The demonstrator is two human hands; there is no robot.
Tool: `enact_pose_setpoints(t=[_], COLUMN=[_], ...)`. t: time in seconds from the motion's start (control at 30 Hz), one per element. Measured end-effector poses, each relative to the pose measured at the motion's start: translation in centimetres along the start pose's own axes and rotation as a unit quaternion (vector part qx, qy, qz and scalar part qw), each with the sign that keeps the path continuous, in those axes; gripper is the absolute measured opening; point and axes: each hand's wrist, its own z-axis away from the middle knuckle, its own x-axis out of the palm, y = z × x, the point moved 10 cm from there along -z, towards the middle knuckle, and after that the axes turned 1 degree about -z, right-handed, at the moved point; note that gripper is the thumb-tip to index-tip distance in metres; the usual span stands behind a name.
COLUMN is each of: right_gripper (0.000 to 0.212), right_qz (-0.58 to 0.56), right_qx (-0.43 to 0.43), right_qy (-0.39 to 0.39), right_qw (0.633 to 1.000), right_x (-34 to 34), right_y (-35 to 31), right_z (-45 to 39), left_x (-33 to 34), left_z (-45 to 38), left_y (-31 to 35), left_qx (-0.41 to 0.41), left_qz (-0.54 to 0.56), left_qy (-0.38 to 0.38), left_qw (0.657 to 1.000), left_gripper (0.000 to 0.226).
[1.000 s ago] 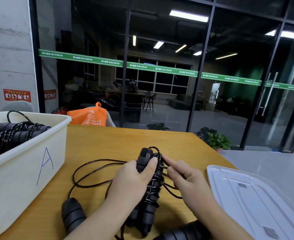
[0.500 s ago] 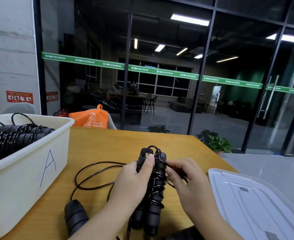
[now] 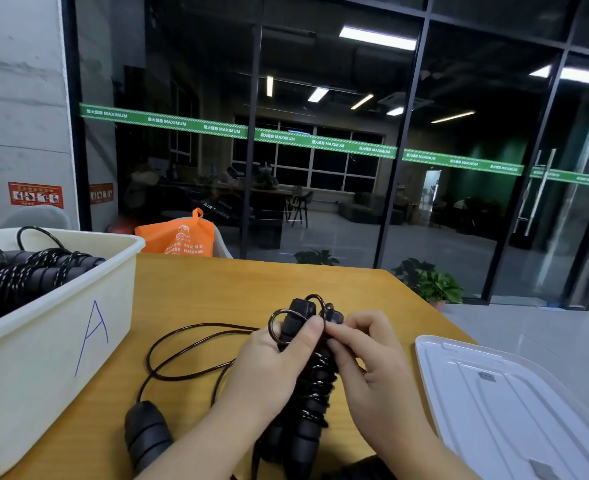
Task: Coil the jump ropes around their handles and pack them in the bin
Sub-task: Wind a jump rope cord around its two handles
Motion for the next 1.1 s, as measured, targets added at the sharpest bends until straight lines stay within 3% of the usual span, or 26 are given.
enact_pose_setpoints(t=[0.07,0.13,0.23,0.33,0.43,0.5,0.57,0.73,0.8,0.87,1.0,1.1], right_gripper=[0.034,0.036,0.038,0.062,0.038,0.028,0.024,0.031,0.025,0.023,0.015,0.011], right_qz=[-0.011,-0.023,-0.102,-0.239,-0.326,-0.406,-0.429,-0.347,-0.340,-0.401,-0.542,-0.547], right_qx=[0.005,0.041,0.189,0.377,0.433,0.466,0.466,0.358,0.351,0.373,0.439,0.466], right_qy=[-0.030,-0.013,0.045,-0.055,-0.151,-0.142,-0.116,-0.075,-0.023,0.023,0.030,0.021], right_qw=[0.999,0.999,0.976,0.893,0.827,0.773,0.765,0.863,0.872,0.836,0.716,0.695], right_x=[0.6,0.2,-1.0,2.2,5.5,6.5,6.3,4.1,2.9,2.5,3.8,4.1], right_y=[-0.4,-0.1,2.6,5.4,4.0,3.0,2.8,3.1,3.4,3.6,3.3,3.4], right_z=[0.0,0.0,0.4,2.3,3.7,4.2,4.1,2.4,2.1,2.2,2.9,3.3], left_x=[-0.6,-1.4,-2.2,-2.3,-1.4,-1.2,-0.8,0.8,1.2,1.4,2.6,2.0], left_z=[-0.1,-0.1,-0.2,0.0,0.2,0.2,0.1,0.3,0.5,0.6,1.1,0.9], left_y=[-0.1,-0.2,-0.9,-1.6,-1.5,-1.5,-1.6,-0.8,-0.8,-1.2,-0.9,-1.1], left_qx=[-0.010,-0.038,-0.087,-0.131,-0.144,-0.147,-0.154,-0.153,-0.165,-0.186,-0.195,-0.180], left_qz=[0.019,0.049,0.116,0.180,0.222,0.246,0.271,0.300,0.306,0.308,0.293,0.262], left_qy=[0.021,0.043,0.067,0.077,0.052,0.039,0.021,-0.052,-0.065,-0.074,-0.123,-0.099], left_qw=[1.000,0.997,0.987,0.972,0.963,0.957,0.950,0.940,0.935,0.930,0.928,0.943], left_gripper=[0.055,0.057,0.066,0.074,0.074,0.074,0.072,0.063,0.065,0.067,0.072,0.072])
